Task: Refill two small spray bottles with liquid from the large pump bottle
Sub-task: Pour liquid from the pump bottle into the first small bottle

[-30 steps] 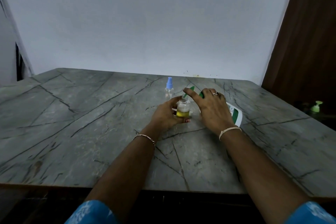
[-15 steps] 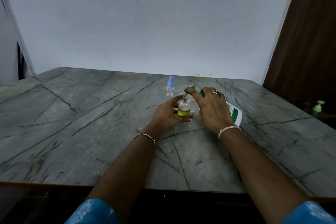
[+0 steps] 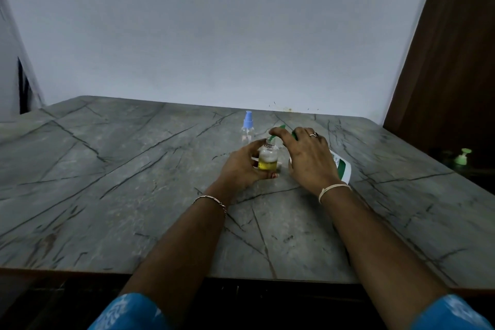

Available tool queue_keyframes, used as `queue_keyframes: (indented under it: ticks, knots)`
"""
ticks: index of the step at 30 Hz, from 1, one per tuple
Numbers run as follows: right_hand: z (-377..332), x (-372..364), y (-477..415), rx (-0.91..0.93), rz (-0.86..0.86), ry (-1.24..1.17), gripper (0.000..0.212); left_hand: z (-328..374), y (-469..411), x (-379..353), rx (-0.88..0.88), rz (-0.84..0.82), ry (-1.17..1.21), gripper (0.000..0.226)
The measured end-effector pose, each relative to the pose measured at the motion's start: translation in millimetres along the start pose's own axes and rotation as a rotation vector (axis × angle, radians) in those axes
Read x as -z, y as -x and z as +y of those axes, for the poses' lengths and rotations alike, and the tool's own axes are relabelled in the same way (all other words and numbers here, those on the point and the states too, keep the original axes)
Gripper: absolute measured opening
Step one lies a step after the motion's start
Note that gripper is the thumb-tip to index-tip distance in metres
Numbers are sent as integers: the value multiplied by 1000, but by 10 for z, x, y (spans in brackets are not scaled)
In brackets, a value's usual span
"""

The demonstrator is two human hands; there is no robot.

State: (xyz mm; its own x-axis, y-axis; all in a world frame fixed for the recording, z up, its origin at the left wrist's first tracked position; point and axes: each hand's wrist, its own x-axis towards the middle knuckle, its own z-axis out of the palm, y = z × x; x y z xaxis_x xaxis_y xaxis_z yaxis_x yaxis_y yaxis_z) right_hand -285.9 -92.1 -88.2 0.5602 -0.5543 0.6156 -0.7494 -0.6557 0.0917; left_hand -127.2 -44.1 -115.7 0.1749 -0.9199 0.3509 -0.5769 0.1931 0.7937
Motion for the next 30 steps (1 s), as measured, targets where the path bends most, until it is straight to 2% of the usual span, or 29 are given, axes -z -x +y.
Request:
queue_keyframes:
  ticks: [7,21,26,30]
  knots:
    - [66,-49,31,31,18,39,81,-30,-16,-9,21,3,52,89]
    - [-3,20,6,-2,-17,-8,71,-30,-22,2,10,-6,19,89]
    - [61,28,46,37,-23,20,83,-19,-7,6,23,-11,20,91]
    - [35,32,34,16,-31,37,75,-37,-18,-1,17,-11,30,91]
